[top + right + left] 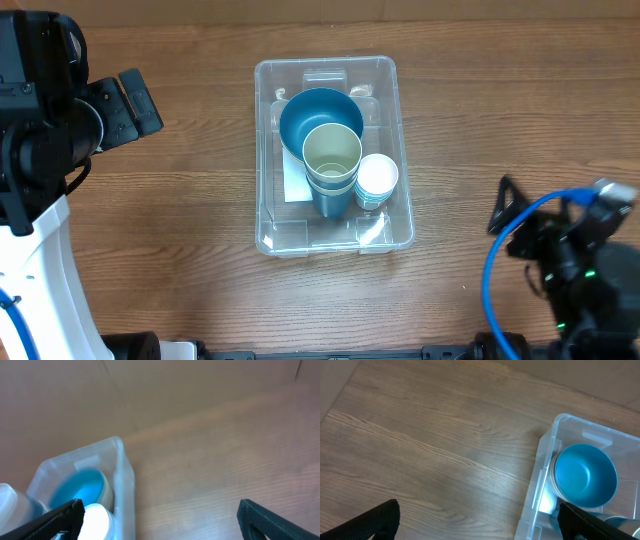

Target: Pack container

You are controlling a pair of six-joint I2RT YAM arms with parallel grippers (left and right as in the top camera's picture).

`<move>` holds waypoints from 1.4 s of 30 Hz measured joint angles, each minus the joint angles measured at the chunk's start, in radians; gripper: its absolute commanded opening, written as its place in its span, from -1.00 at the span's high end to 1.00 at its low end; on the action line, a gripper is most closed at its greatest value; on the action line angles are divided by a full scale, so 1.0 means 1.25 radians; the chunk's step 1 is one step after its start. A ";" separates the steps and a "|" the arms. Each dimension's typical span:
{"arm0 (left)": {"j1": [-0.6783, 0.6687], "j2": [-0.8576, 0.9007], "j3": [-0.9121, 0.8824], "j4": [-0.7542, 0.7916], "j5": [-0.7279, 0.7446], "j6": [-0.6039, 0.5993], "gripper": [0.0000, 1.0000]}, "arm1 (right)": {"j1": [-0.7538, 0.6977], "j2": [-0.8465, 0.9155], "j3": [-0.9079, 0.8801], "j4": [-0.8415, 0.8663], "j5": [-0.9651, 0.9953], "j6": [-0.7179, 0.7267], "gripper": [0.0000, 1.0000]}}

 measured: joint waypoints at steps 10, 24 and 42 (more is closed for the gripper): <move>0.000 0.000 0.000 0.000 0.000 0.000 -1.00 | 0.000 -0.295 -0.379 0.089 -0.040 -0.010 -1.00; 0.000 0.000 0.000 0.000 0.000 -0.002 -1.00 | 0.000 -0.363 -0.534 0.069 -0.038 -0.012 -1.00; 0.000 -0.028 -0.020 0.009 -0.030 0.018 -1.00 | 0.000 -0.363 -0.534 0.070 -0.038 -0.012 -1.00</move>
